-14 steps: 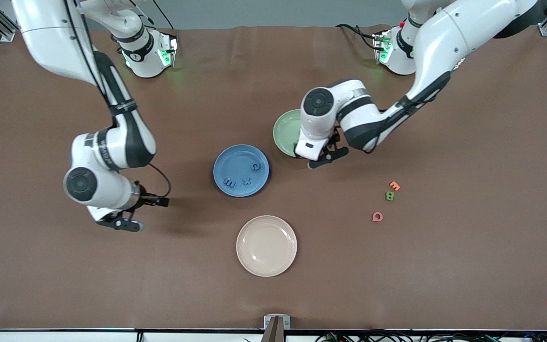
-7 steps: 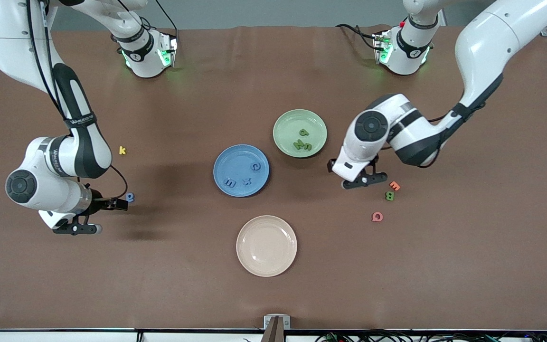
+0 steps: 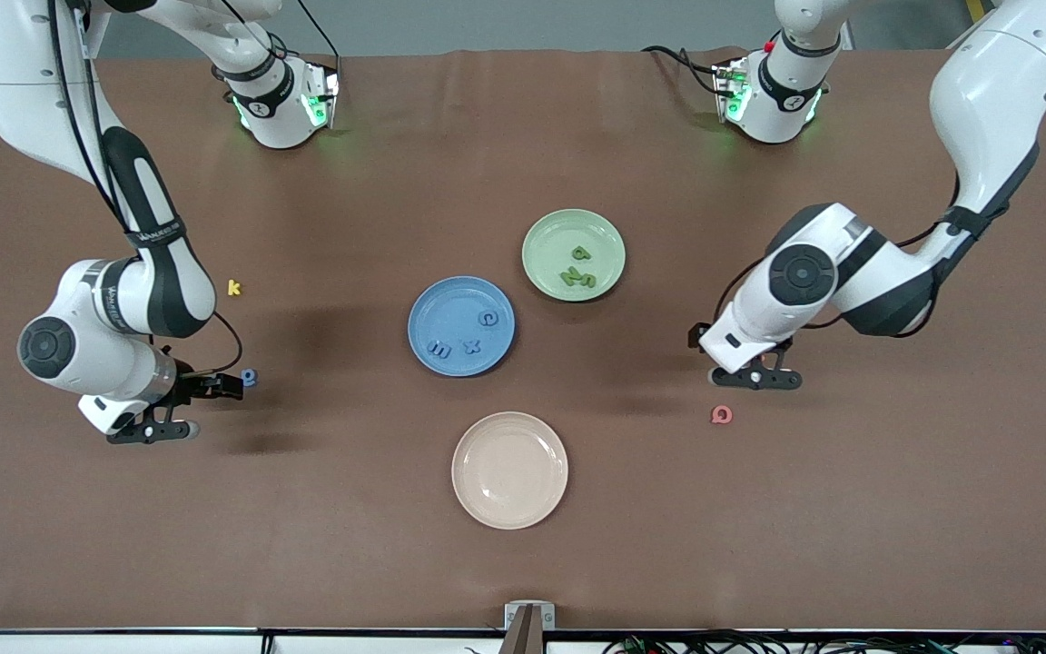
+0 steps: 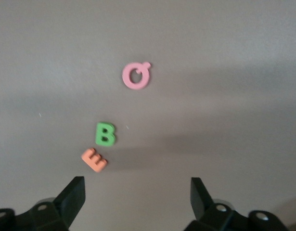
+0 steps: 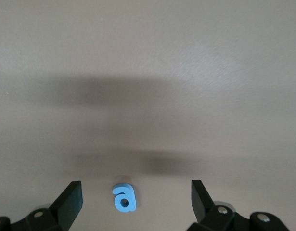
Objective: Sort letters by color into matching plates
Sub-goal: 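Grasp the blue a with the right gripper while the left gripper reaches the green B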
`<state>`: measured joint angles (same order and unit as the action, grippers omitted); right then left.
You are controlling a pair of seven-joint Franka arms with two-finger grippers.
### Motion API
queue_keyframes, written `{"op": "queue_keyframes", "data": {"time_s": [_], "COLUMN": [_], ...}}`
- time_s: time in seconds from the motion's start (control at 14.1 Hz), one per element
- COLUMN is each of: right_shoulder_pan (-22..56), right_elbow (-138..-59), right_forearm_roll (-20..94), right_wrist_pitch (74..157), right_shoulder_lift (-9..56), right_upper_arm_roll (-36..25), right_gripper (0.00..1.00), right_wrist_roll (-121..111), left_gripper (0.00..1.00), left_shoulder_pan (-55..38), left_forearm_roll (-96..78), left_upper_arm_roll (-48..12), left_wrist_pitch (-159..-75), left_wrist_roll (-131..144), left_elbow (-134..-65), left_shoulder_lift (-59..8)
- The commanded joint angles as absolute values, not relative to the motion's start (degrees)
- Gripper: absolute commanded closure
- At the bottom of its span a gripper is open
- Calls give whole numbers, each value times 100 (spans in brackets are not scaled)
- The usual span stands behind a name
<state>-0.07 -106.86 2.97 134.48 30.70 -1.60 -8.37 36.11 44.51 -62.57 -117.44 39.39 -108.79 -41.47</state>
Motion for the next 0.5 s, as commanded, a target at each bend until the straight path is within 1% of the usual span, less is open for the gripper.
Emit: {"op": "queue_keyframes", "data": {"time_s": [0.0,0.21,0.42], "right_shoulder_pan": [-27,17,141], "right_elbow": [-11091,-11538,-11716], "right_forearm_roll": [229,229,237], "right_wrist_pitch": [13711,14140,14317], "right_shoulder_lift": [2962,2874,2856], "right_upper_arm_roll": [-79,-79,-79], "right_gripper": [0,0,0], "right_wrist_roll": [-888,-870,-739], "left_gripper": [9,21,30], "left_shoulder_pan": [3841,3815,3779], "left_forearm_roll": [4719,4755,4755], "left_upper_arm_roll": [-6162,-5837,-5678], "left_wrist_pitch": [-12119,-12479,-12551], "left_wrist_roll": [3316,2831,2716], "left_elbow": [-10986,-10986,-10995], "left_shoulder_lift": [-4210,-4254,-4342]}}
